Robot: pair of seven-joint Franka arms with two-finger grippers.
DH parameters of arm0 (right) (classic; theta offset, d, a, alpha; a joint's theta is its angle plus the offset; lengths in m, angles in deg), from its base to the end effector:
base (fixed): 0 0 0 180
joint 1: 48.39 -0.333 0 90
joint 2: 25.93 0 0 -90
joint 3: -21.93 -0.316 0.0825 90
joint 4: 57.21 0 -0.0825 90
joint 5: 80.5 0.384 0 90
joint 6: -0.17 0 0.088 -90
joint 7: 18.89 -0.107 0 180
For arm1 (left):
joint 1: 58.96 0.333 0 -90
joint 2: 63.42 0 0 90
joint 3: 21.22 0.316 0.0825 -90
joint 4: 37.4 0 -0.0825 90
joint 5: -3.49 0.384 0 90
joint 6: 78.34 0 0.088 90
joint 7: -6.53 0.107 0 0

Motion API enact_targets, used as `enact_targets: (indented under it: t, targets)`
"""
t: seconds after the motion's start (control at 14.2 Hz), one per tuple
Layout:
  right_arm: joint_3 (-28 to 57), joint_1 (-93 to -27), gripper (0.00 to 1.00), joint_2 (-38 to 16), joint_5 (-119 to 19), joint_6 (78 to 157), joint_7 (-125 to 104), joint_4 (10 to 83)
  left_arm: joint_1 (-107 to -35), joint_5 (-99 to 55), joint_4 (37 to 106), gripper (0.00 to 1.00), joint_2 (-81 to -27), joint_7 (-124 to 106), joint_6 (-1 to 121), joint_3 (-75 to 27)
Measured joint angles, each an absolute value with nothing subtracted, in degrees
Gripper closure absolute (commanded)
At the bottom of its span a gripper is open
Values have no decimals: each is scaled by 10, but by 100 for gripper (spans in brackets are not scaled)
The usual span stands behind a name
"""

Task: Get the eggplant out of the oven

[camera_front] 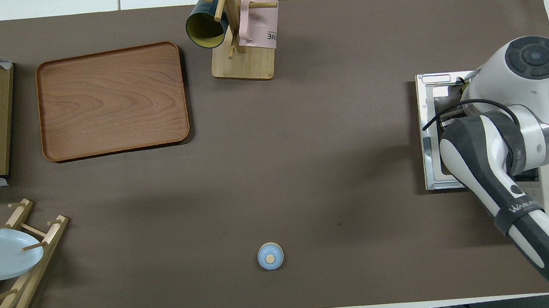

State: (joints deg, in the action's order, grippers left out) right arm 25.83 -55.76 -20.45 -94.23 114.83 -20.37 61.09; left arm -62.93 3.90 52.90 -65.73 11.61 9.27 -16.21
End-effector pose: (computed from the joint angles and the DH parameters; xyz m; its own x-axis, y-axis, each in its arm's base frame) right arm 0.5481 0.0193 0.3768 0.9776 0.1326 -0.1635 0.1655 -0.9640 0.2079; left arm 0.5378 0.0116 0.6403 0.9975 -0.0702 -0.0071 -0.0703 -0.9975 -0.0030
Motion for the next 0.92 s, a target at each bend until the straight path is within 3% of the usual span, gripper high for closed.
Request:
enact_targets:
  t: [0.49, 0.92]
  targets:
    - [253, -735, 100, -170, -943, 1046, -362, 490, -628, 39, 530, 0, -657, 116, 92, -162]
    - [243, -881, 100, 43, -907, 956, -549, 194, -613, 40, 533, 0, -659, 115, 60, -161]
